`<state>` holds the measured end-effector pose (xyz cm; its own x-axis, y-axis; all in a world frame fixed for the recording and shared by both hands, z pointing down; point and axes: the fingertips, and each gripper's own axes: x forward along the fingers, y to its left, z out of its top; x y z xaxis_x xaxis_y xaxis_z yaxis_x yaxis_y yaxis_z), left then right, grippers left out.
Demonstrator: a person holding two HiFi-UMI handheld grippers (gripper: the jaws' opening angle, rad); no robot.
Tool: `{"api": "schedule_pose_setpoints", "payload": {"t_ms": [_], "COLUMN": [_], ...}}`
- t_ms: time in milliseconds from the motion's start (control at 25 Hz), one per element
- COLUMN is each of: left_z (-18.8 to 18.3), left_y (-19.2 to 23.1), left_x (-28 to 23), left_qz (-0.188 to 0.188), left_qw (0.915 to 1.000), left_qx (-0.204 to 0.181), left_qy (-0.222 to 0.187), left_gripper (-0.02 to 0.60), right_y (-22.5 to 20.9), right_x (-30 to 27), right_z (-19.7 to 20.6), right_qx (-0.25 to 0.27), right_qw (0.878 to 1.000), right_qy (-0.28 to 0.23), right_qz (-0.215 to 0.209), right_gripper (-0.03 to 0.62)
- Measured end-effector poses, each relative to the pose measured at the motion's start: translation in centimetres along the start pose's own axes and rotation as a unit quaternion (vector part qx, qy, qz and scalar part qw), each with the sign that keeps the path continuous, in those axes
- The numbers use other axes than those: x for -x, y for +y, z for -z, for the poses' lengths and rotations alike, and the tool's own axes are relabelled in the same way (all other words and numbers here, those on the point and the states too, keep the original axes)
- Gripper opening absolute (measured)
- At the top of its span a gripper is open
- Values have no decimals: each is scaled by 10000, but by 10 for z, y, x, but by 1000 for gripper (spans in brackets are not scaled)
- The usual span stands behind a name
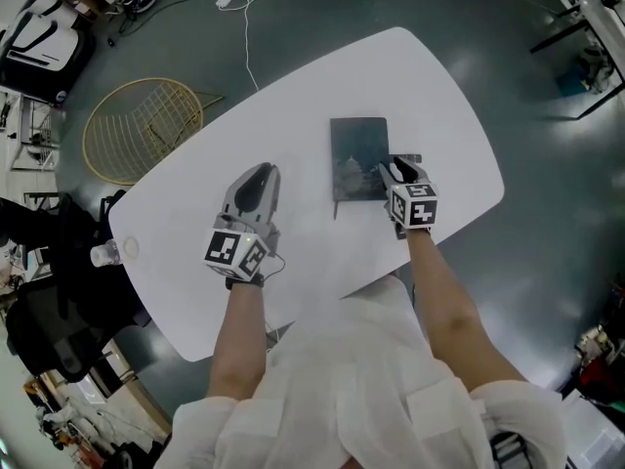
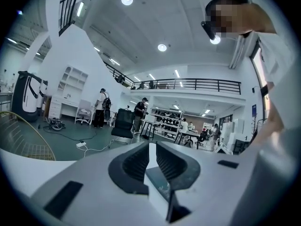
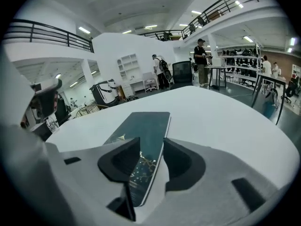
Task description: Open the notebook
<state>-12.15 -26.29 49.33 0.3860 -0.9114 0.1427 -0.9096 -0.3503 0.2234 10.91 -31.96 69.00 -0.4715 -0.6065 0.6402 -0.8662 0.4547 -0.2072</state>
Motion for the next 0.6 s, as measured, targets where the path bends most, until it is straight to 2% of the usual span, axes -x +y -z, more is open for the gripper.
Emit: {"api": "schedule_pose_setpoints", "payload": {"t_ms": [360, 600], "left_z": [-6, -5], "left_y": [-11, -9], "left_x": [-6, -9], "left_qz": [152, 182], "left_qw": [9998, 9997], "left_qx": [-134, -179], "left_qy": [47, 44], "left_gripper": [44, 44], "right_y": [-7, -6], "right_x": [-9, -13], "right_z": [9, 11], "right_qx": [-355, -473], "right_qw": [9982, 9971], "right_qy": [466, 560], "right_qz": [-153, -198], "right_gripper": [135, 126]}}
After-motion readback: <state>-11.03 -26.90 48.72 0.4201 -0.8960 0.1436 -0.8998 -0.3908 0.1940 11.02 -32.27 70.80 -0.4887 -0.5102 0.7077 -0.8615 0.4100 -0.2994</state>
